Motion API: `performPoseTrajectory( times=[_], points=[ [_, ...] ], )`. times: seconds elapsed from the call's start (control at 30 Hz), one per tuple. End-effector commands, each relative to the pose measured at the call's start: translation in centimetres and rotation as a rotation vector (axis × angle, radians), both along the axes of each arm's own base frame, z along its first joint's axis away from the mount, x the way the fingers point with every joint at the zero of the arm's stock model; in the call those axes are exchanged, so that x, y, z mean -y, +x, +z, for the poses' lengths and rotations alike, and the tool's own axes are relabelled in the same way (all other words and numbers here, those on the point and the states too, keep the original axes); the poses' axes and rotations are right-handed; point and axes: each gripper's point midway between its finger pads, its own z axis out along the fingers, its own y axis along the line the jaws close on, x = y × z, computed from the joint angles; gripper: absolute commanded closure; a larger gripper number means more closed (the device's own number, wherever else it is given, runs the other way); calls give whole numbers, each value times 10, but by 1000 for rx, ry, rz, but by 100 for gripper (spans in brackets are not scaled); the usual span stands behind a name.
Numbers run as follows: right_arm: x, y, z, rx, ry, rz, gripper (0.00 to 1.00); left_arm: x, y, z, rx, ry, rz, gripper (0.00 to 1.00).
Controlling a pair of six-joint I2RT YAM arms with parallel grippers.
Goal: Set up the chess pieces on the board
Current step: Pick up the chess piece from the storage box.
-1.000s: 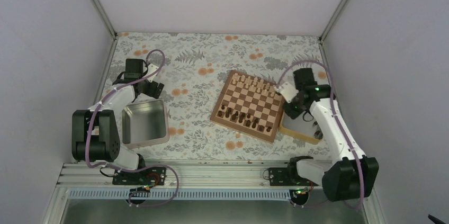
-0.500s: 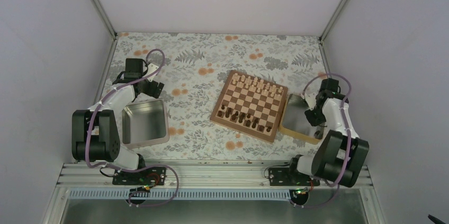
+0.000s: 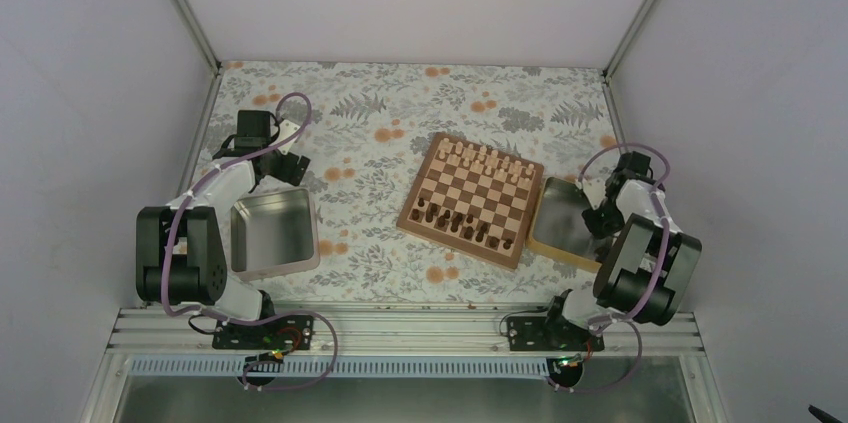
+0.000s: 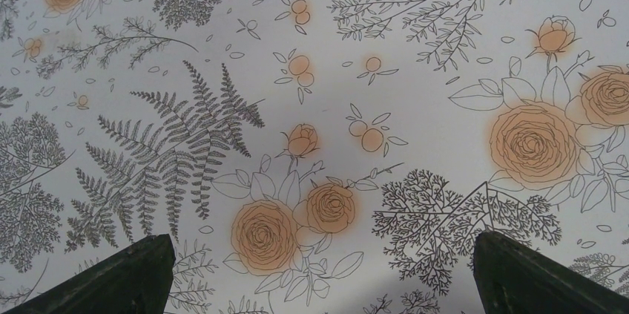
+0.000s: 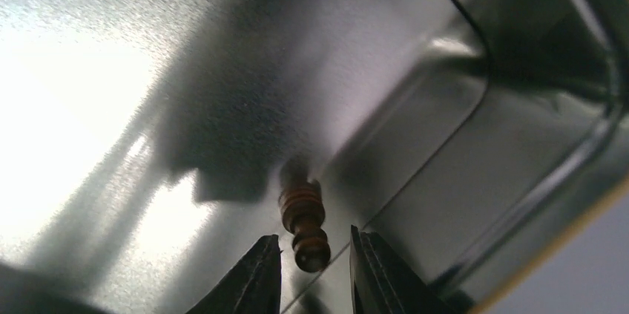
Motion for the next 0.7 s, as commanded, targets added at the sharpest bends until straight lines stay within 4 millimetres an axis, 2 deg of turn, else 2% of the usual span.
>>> performPoseTrajectory(
  times=[0.0, 0.17, 0.37, 0.5, 0.67],
  points=[
    [1, 7, -5, 8, 31, 11, 74, -1, 2, -2, -4, 4, 4, 0],
    [1, 7, -11, -9, 40, 9, 77, -1, 2, -2, -6, 6, 5, 0],
    [0, 10, -5, -2, 44, 8, 90, -2, 3, -3, -7, 7, 7, 0],
    [-2, 14, 15, 32, 35, 21, 92, -1, 3, -1, -2, 5, 4, 0],
    [-21, 19, 45, 71, 55, 78, 93, -1, 3, 0, 0, 2, 2, 0]
  ],
)
